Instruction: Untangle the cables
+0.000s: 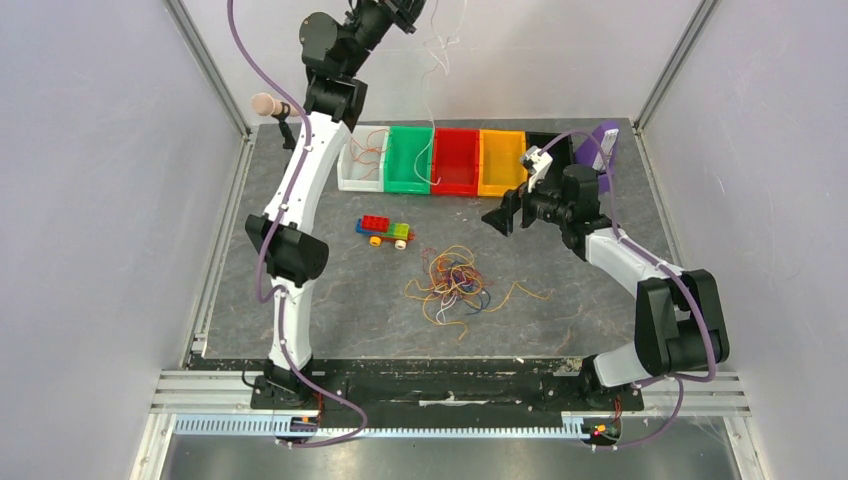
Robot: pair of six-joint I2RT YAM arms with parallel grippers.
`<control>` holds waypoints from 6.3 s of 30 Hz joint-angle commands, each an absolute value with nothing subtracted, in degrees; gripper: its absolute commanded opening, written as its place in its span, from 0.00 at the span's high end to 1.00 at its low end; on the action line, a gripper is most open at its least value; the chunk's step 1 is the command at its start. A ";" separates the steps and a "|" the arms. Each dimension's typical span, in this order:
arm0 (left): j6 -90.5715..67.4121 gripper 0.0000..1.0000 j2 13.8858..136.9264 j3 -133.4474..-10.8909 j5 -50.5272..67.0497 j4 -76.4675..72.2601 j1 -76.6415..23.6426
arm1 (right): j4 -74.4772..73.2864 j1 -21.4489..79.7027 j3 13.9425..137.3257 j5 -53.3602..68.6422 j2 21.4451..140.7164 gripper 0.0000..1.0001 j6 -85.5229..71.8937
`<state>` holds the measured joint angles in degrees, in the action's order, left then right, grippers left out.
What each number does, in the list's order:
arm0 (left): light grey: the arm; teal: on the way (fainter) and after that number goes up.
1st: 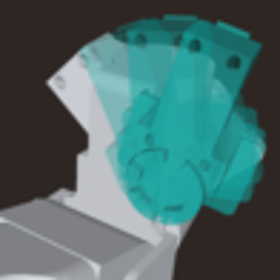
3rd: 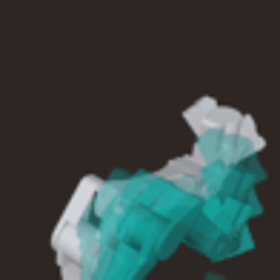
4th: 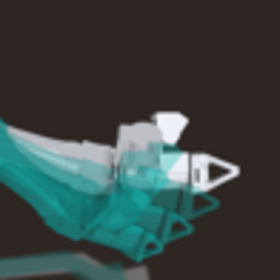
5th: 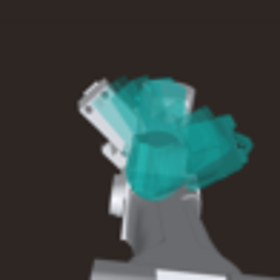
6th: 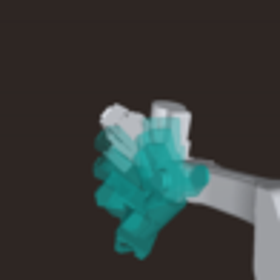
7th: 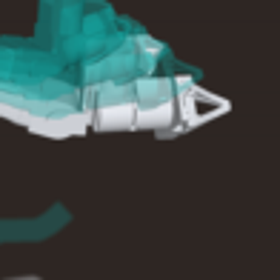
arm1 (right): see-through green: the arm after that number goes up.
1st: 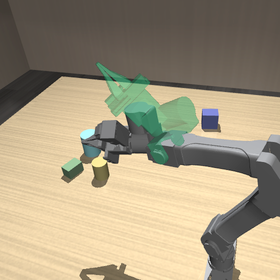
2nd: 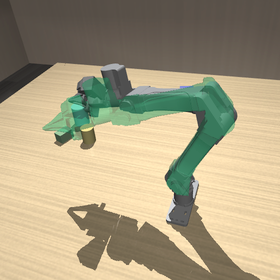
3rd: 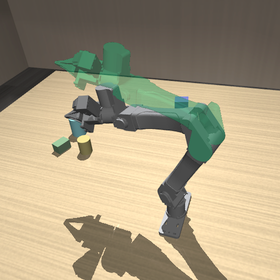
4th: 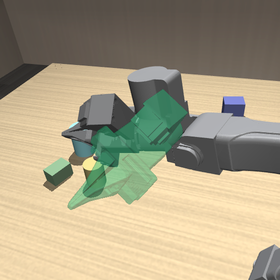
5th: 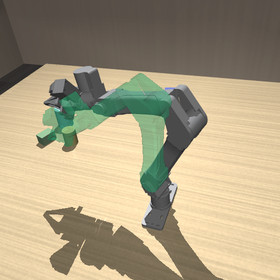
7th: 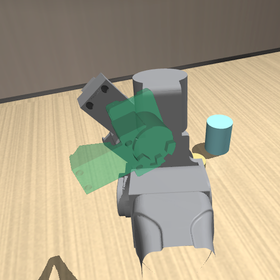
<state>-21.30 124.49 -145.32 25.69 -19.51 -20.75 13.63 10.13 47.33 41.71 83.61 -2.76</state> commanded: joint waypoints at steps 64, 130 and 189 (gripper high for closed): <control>-24.84 0.98 134.12 -112.63 8.66 -19.67 -26.64 | 15.69 4.48 49.58 43.95 88.83 0.04 -4.61; -17.80 0.36 132.19 -121.77 10.79 14.14 -20.78 | 35.84 9.05 70.38 16.51 113.20 0.42 -18.04; -9.56 0.98 149.28 -133.91 -2.89 14.85 -30.28 | 37.60 7.57 76.82 18.75 125.18 0.62 -31.22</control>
<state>-15.70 148.09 -130.74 3.03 13.61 -28.71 36.47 7.44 75.09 18.57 123.02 -28.62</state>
